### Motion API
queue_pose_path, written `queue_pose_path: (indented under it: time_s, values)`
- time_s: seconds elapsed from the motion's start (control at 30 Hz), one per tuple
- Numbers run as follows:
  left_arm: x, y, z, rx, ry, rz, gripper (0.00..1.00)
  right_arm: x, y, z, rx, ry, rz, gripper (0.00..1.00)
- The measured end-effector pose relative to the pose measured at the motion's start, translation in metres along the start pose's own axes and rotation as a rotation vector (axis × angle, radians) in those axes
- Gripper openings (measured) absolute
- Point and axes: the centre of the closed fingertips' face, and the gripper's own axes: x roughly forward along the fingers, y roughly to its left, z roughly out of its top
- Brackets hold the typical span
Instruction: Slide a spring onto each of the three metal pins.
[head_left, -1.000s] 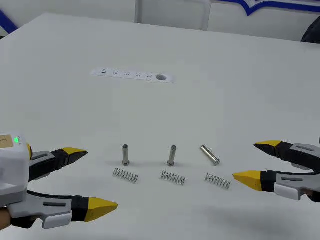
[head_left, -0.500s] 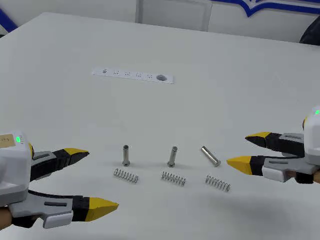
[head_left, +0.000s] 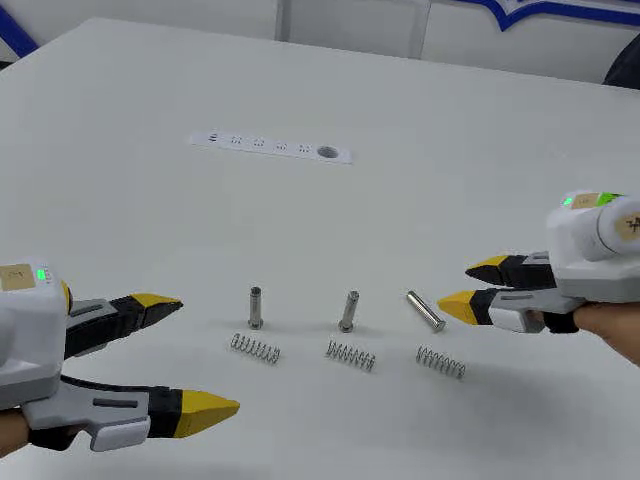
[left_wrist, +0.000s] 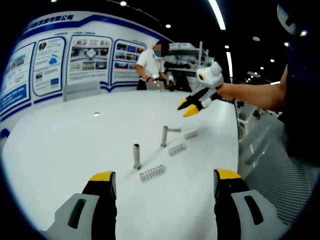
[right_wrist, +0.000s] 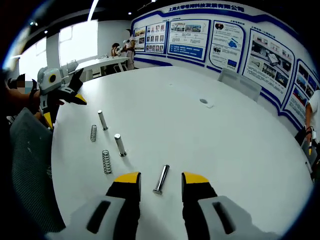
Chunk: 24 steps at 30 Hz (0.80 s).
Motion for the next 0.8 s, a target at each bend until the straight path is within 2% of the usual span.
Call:
queue_pose_path:
  time_s: [0.43,0.8]
  values:
    - [0.0,0.002,-0.003,-0.011,0.003,-0.001,0.79,0.037,-0.004,-0.004,0.047,0.084,-0.001,0.25]
    - [0.001,0.003,-0.004,-0.02,-0.001,-0.002,0.78,0.056,-0.008,-0.018,0.109,0.156,-0.02,0.2]
